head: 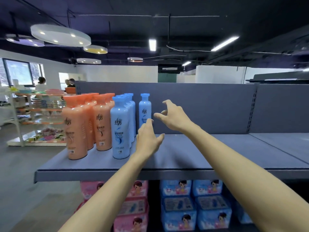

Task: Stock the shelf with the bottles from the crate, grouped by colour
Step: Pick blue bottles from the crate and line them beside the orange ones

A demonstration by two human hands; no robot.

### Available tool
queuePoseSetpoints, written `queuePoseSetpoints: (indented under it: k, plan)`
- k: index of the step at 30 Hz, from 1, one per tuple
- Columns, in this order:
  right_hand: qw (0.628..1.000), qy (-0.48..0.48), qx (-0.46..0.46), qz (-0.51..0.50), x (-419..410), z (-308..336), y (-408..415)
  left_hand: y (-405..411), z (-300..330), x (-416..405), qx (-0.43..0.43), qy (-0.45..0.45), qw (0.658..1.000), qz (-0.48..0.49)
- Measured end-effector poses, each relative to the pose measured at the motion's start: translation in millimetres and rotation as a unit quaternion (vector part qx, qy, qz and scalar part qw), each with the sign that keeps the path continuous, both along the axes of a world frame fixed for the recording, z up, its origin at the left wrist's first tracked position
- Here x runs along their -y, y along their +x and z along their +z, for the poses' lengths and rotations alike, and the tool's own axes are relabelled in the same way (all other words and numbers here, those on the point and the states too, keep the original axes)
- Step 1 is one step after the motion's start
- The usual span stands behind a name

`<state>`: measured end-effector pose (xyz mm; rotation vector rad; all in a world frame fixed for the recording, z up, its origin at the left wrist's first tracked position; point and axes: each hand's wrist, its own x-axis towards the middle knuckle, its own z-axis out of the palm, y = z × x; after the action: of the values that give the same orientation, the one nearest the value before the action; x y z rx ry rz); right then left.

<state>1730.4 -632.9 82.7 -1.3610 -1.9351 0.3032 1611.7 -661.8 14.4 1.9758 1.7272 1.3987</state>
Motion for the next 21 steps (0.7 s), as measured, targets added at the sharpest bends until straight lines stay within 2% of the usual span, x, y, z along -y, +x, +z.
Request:
queuePoseSetpoints:
  k: [4, 8, 14, 21]
  plan:
    - [0.999, 0.043, 0.011, -0.004, 54, -15, 11, -3, 3, 49, 0.009, 0.051, 0.999, -0.001]
    - [0.996, 0.071, -0.030, 0.037, 127, -87, 36, -13, -59, 119, -0.003, 0.077, 0.997, -0.017]
    - [0.998, -0.045, 0.001, 0.042, 163, -221, 50, -6, -192, 154, -0.031, -0.105, 0.993, -0.037]
    - [0.979, -0.198, 0.039, 0.022, 178, -360, 62, 4, -338, 180, -0.030, -0.295, 0.955, -0.024]
